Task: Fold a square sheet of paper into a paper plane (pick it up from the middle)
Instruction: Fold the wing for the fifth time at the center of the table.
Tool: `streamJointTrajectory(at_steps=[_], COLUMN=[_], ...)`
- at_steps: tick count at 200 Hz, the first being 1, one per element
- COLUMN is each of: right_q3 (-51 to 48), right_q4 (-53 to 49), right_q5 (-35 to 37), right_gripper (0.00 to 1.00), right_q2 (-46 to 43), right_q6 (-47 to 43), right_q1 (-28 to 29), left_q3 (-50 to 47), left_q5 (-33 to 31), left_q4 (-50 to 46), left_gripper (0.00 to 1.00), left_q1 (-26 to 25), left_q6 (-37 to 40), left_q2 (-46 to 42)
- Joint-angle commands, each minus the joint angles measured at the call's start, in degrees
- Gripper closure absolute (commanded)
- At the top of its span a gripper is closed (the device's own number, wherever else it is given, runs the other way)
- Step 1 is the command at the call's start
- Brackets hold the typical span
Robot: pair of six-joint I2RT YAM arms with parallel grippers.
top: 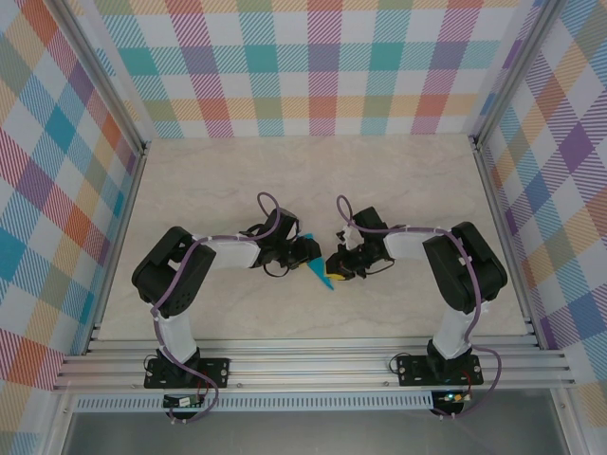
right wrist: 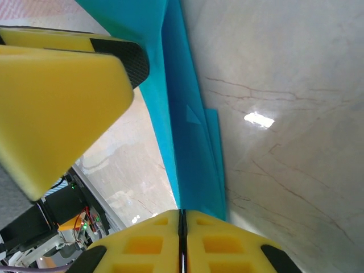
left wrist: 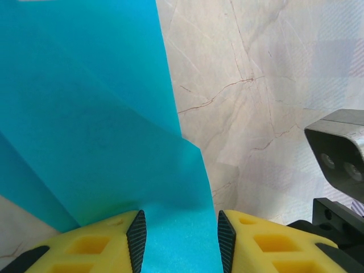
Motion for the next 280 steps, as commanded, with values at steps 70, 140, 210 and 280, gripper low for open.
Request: streamJointTrajectory(at_steps=[70,140,210,280], right_q3=[-1.5,-0.7,0.4,2.0], right_q4=[-4.2,-5.5,-12.1,-11.7], right_q5=[1.5,-1.1,6.2,6.5], right_gripper=[0.90,0.82,0.90,0.83], right_q2=[3.0,-0.6,3.1,-1.7], right_q6=[-4.2,-5.2,-7.1,-6.7], right_q1=[-0.2,0.0,0.9,1.7], left_q3=[0.8,1.1,1.2,1.3], left_q5=[-0.9,-0.7,-0.8,-0.5], left_q4=[-3.7,-3.9,-4.1,-4.3], left_gripper=[0.60,0.60,0.60,0.60], left_q1=[-0.4,-0.5,-0.5,-0.4], left_q6=[1.4,1.5,1.4,1.5], left_q2=[1.6,1.9,1.8,1.9])
